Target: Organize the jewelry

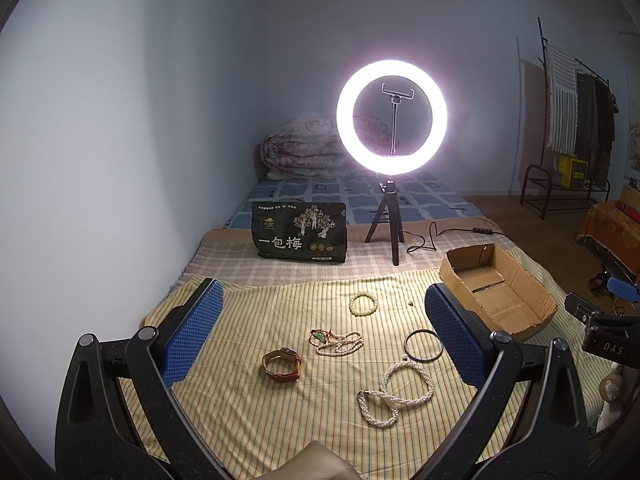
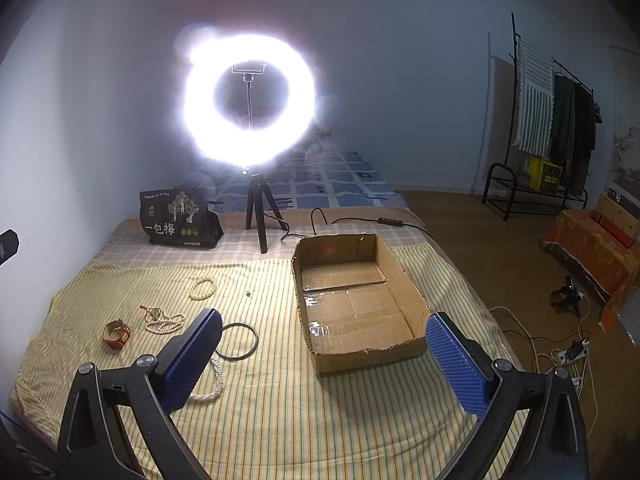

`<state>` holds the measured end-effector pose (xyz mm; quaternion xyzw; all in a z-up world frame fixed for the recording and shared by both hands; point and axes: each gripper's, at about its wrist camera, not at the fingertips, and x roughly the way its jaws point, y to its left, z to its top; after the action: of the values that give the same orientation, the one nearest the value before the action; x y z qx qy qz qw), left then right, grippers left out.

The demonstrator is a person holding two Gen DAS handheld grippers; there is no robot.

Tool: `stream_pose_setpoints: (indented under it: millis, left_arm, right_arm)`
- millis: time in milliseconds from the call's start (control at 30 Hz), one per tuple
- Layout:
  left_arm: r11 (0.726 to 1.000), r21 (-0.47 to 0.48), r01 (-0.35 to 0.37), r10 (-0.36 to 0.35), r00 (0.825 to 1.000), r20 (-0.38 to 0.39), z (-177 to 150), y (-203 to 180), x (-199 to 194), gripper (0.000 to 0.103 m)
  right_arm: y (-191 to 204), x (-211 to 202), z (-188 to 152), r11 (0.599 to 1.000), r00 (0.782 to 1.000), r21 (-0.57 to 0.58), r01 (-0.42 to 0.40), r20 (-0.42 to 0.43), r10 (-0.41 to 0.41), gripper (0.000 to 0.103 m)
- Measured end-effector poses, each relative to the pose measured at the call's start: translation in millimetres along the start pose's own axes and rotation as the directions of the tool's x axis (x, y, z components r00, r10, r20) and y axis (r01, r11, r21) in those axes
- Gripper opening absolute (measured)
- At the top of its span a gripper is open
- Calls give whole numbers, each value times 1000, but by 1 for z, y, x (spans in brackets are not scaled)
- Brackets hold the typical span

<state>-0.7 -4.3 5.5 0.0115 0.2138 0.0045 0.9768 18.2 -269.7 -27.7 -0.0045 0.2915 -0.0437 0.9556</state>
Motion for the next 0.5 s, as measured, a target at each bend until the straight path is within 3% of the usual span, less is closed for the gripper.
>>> stream_pose_setpoints:
  millis: [500]
  left_arm:
    - [1000, -1, -1, 1, 1000, 2, 0, 0, -1, 103]
  right_arm:
    - [0, 0, 0, 1000, 1000, 1, -1, 0, 1, 103]
